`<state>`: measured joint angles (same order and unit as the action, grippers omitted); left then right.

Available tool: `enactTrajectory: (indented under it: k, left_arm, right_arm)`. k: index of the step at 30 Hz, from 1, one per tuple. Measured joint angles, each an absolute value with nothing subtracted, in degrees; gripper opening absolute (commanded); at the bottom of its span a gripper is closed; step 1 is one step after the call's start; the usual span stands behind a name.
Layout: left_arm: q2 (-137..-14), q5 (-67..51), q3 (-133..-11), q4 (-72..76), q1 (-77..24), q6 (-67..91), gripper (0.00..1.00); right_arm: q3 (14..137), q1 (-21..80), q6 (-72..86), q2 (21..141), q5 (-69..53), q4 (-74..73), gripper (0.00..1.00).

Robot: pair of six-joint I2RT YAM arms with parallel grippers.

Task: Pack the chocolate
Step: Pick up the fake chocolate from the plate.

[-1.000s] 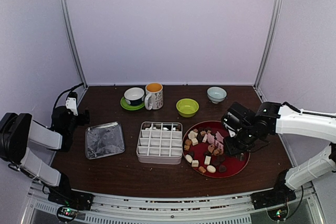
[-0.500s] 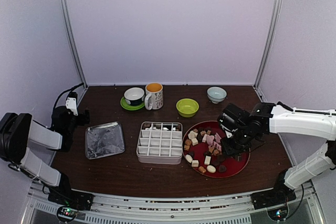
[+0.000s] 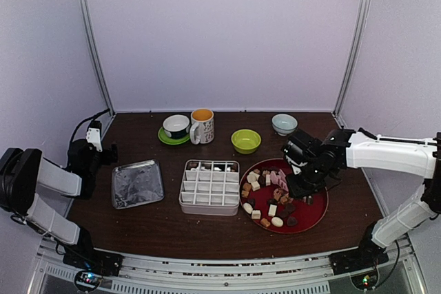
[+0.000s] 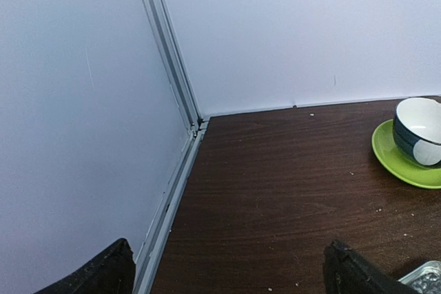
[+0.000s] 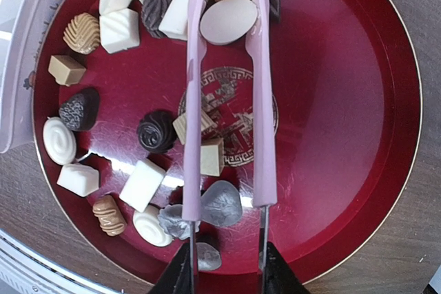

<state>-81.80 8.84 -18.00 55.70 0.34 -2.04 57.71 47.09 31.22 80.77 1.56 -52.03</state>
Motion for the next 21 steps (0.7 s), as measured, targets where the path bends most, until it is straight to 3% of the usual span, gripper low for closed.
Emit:
enactTrajectory:
  k: [21]
  left_arm:
    - [-81.8,8.8,-18.0,55.7,0.3,-2.1,0.98]
  right_arm:
    - [61.0,47.0,28.2,72.9,-4.8,-50.3,0.27]
